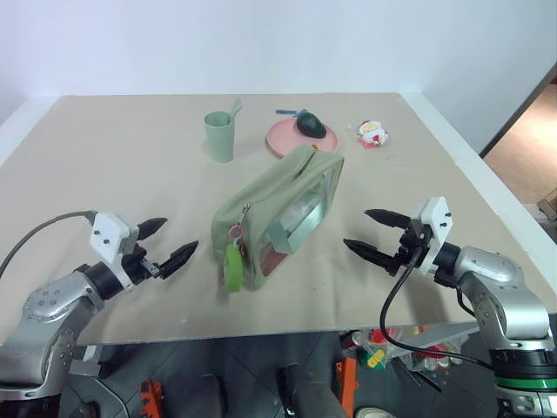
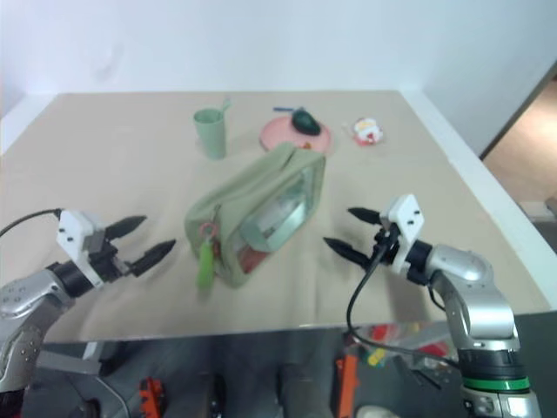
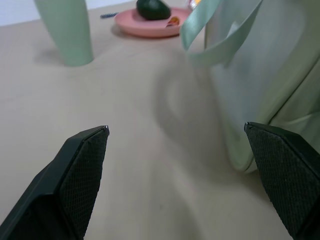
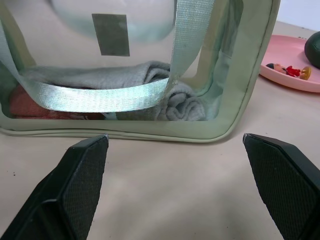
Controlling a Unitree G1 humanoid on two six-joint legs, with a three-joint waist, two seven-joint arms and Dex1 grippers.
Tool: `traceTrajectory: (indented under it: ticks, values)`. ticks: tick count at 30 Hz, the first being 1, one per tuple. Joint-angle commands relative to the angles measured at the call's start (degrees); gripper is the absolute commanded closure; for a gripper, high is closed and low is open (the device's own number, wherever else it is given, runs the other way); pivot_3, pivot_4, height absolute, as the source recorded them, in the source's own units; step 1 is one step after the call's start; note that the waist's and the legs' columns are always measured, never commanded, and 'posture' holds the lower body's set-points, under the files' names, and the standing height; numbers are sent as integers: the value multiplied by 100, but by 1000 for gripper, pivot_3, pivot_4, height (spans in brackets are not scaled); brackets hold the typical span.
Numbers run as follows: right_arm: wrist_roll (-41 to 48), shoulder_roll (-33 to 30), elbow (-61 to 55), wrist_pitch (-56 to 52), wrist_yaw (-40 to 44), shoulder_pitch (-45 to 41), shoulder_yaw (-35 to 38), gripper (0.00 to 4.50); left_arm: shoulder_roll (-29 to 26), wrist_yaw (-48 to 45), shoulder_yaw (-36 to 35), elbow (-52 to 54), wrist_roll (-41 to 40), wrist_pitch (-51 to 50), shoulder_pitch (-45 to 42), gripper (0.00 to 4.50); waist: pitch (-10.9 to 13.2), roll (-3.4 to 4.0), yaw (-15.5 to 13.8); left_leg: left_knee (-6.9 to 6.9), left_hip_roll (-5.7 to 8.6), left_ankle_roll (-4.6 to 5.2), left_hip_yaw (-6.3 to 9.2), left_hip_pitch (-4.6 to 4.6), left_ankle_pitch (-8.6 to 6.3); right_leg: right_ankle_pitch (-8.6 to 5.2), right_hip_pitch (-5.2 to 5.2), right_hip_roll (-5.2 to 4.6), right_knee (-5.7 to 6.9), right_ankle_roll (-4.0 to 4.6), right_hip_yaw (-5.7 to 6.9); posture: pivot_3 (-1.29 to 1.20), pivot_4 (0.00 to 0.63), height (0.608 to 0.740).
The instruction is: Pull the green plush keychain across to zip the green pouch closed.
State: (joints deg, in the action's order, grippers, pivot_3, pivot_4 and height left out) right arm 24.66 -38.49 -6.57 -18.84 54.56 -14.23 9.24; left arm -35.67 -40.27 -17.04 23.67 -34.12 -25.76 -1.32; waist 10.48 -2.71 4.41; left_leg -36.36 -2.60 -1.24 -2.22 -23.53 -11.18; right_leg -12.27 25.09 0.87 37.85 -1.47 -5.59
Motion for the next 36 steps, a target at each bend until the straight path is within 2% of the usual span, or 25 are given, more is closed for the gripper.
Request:
traceTrajectory:
  ticks: [1, 5, 8, 15, 21, 24, 34, 35, 36]
  values:
    - [32, -273, 108, 87, 232, -293, 82, 33, -461, -299, -342, 603, -956, -552, -334, 0, 1, 0, 0, -3, 0, 0, 0, -1, 0, 0, 0, 0, 1, 0, 1, 0, 150, 740]
    - [-220, -741, 762, 250, 841, -1224, -226, 33, -1172, -497, -391, 990, -1714, -1213, -736, 0, 10, 9, 19, -7, 2, 0, -14, 4, 0, 1, 1, -2, 2, -2, -10, 0, 150, 740]
    - [-429, -727, 1593, 580, 1272, -2229, -572, 33, -1420, -486, -243, 1050, -1916, -1434, -1035, 0, 10, 10, 34, -3, 1, 0, -19, 14, 0, 2, -1, 1, 2, -3, -14, 0, 150, 740]
    - [-1198, 32, 4593, 2206, 2143, -4792, -1264, 33, -1290, -250, 233, 1066, -1736, -1449, -1575, 0, 32, 14, 84, 3, -7, 1, -9, 10, -1, 8, 2, 19, 4, 3, -14, 0, 150, 740]
    - [-1465, 422, 6087, 2924, 2442, -5613, -1293, 33, -1261, -82, 243, 1165, -1688, -1486, -1529, 0, 32, 13, 70, 8, -7, 1, 6, -9, -18, 0, 9, 16, 9, -18, -1, 0, 150, 740]
    - [-1477, 503, 6335, 3052, 2713, -5626, -1263, 735, -1288, 22, 185, 1257, -1705, -1499, -1476, 0, 33, 15, 61, 7, -4, -3, 10, -18, -24, -1, 13, 10, 9, -13, 2, 0, 150, 740]
    - [-1405, 571, 6452, 2942, 3132, -5647, -1110, 4220, -1283, 149, 229, 1203, -1554, -1406, -1458, 0, 34, 16, 38, 0, -3, -6, 10, -16, -23, -7, 18, 12, 24, -24, 2, 0, 150, 740]
    - [-1394, 568, 6442, 2898, 3141, -5655, -1094, 4416, -1271, 140, 247, 1170, -1503, -1384, -1451, 0, 34, 16, 39, 0, -4, -7, 9, -13, -21, -6, 18, 14, 26, -22, 1, 0, 150, 740]
    - [-1390, 567, 6435, 2869, 3145, -5660, -1084, 4416, -1262, 131, 257, 1149, -1467, -1371, -1445, 0, 34, 16, 39, -1, -5, -8, 9, -12, -20, -4, 17, 15, 28, -19, 1, 0, 150, 740]
